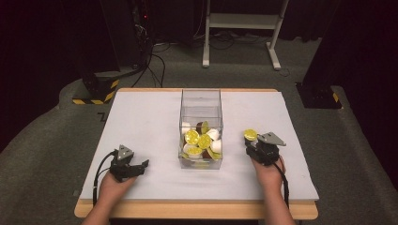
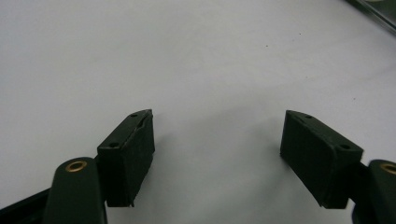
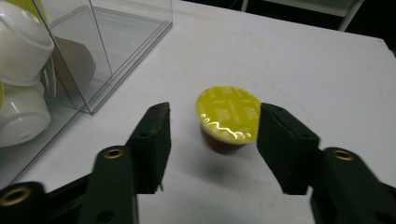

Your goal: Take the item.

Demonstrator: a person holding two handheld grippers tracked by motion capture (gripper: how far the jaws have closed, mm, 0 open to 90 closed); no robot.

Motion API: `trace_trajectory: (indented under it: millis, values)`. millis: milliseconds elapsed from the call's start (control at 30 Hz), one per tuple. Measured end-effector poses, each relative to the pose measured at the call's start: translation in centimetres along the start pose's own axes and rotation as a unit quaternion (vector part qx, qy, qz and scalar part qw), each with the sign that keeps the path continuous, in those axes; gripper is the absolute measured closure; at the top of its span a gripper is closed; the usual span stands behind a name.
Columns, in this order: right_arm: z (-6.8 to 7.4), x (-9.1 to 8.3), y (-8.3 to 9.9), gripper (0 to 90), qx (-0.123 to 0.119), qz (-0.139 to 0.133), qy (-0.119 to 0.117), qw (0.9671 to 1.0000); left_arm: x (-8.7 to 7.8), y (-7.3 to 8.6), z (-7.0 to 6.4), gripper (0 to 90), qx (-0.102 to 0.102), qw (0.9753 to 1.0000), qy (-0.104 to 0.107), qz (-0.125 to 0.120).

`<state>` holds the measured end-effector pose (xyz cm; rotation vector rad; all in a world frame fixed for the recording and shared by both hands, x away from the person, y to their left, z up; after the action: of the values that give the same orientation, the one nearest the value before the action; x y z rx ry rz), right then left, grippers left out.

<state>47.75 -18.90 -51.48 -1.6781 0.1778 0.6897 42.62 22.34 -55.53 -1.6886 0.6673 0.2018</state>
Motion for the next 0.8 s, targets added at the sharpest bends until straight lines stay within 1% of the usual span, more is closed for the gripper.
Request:
trace_trajectory:
  millis: [200,233,267,300,333,433,467,533,567,600,733,767,800]
  values:
    - [0.2,-0.6,0.5,30.6,0.012,0.006,0.005,0.9999,0.0,0.0,0.0,26.3,0.000,1.0000,0.000,0.000]
    - [0.2,-0.6,0.5,30.6,0.012,0.006,0.005,0.9999,0.0,0.0,0.0,26.3,0.000,1.0000,0.000,0.000]
    - [0.3,-0.8,0.9,26.5,0.011,0.010,0.007,0.9999,0.0,0.0,0.0,26.3,-0.001,1.0000,0.000,0.000]
    - [0.3,-0.8,0.9,26.5,0.011,0.010,0.007,0.9999,0.0,0.0,0.0,26.3,-0.001,1.0000,0.000,0.000]
    - [0.4,-1.1,1.3,24.0,0.011,0.014,0.012,0.9998,0.0,0.0,0.0,26.3,-0.001,1.0000,0.000,-0.001]
    - [0.6,-1.5,2.1,23.7,0.010,0.021,0.010,0.9997,0.0,0.0,0.0,26.3,0.000,1.0000,0.000,0.000]
    - [0.6,-1.5,2.1,23.7,0.010,0.021,0.010,0.9997,0.0,0.0,0.0,26.3,0.000,1.0000,0.000,0.000]
    - [0.8,-1.7,3.0,23.7,0.009,0.032,0.006,0.9994,0.0,0.0,0.0,26.3,0.000,1.0000,0.000,0.000]
    - [0.8,-1.7,3.0,23.7,0.009,0.032,0.006,0.9994,0.0,0.0,0.0,26.3,0.000,1.0000,0.000,0.000]
    - [0.8,-1.8,3.6,23.9,0.004,0.042,0.008,0.9991,0.0,0.0,0.0,26.3,0.001,1.0000,0.000,0.001]
    - [0.3,-2.1,4.9,24.4,0.015,0.062,0.010,0.9980,0.0,0.0,0.0,26.3,0.001,1.0000,0.000,0.001]
    - [0.1,-2.2,5.2,24.7,0.015,0.067,0.009,0.9976,0.0,0.0,0.0,26.3,-0.002,1.0000,0.001,-0.001]
    - [-0.1,-2.3,5.5,24.9,0.016,0.072,0.010,0.9972,0.0,0.0,0.0,26.3,0.001,1.0000,0.000,0.001]
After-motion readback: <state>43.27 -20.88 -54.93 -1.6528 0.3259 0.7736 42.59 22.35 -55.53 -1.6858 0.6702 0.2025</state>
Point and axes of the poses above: each handheld gripper's, and its own axes: x roughly forward along the jaws, y roughly out of its underside, z roughly to its left, the point moved 8 cm from there along x, roughly forward along the jaws, and after that the axes turned 1 degree about z, right-handed, at the moved point
